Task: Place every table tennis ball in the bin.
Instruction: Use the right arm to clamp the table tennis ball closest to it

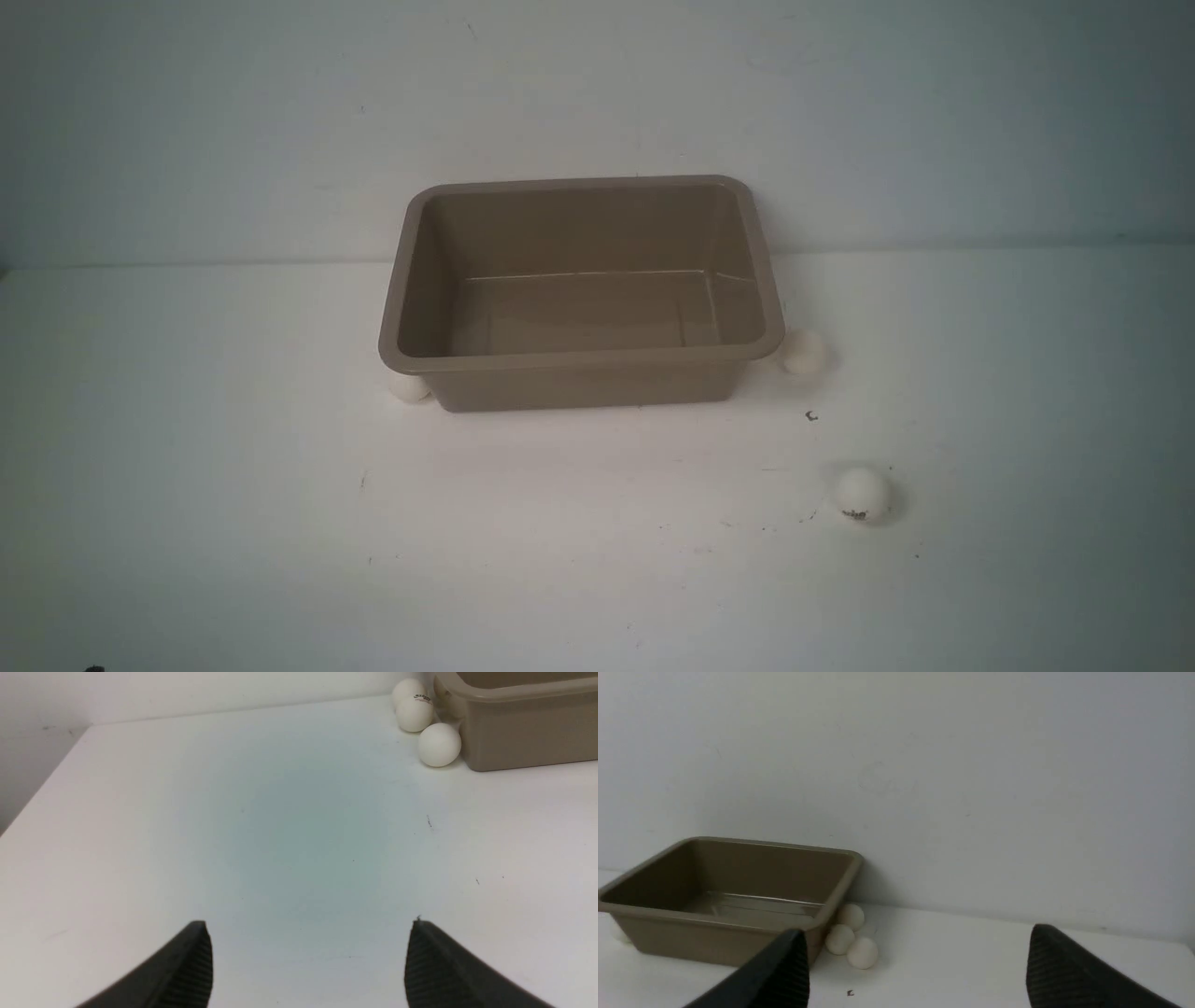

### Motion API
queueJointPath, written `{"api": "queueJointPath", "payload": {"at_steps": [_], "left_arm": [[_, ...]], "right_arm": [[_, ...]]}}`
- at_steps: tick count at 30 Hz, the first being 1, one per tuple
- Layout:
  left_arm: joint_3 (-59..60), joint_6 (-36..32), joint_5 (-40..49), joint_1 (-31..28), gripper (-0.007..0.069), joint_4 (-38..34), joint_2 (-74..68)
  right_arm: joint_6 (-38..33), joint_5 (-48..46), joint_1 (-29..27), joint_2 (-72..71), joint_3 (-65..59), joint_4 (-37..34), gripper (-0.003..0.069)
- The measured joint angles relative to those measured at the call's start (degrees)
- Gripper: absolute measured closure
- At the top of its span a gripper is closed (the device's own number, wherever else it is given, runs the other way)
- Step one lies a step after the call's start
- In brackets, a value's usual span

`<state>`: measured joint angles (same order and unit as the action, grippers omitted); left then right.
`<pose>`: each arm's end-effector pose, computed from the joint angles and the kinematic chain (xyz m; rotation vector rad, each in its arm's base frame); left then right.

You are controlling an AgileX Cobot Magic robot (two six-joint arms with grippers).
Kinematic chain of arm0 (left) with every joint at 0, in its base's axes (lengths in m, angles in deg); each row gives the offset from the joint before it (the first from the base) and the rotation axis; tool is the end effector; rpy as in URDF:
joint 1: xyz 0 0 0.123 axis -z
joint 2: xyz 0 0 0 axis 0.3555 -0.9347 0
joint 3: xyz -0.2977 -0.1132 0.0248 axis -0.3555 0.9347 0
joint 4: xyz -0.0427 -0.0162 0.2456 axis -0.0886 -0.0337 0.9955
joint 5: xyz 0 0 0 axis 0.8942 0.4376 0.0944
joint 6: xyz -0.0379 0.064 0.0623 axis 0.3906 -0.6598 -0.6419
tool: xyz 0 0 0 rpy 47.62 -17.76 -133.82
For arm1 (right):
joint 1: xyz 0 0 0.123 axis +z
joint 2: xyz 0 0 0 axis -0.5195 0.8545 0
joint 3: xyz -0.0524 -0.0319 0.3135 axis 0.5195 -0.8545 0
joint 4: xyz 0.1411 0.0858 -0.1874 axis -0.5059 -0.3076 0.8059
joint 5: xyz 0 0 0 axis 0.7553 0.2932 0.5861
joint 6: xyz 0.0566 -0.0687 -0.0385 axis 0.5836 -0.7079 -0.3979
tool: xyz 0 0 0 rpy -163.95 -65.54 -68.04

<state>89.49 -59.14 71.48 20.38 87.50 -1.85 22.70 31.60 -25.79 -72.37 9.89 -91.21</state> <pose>0.0213 0.0020 0.1680 0.0163 1.8852 0.0483 -0.0142 0.0077 0.2877 -0.1820 1.6668 0.1225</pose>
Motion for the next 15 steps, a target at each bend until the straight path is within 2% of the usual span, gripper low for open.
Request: {"api": "queueJointPath", "payload": {"at_steps": [4,15], "left_arm": [[0.0,0.0,0.0,0.0,0.0125,0.0,0.0],[0.0,0.0,0.0,0.0,0.0125,0.0,0.0]], "right_arm": [[1.2,-7.4,0.0,0.6,7.3,-1.9,0.009],[1.2,-5.2,0.0,0.6,8.9,-4.2,0.009]]}}
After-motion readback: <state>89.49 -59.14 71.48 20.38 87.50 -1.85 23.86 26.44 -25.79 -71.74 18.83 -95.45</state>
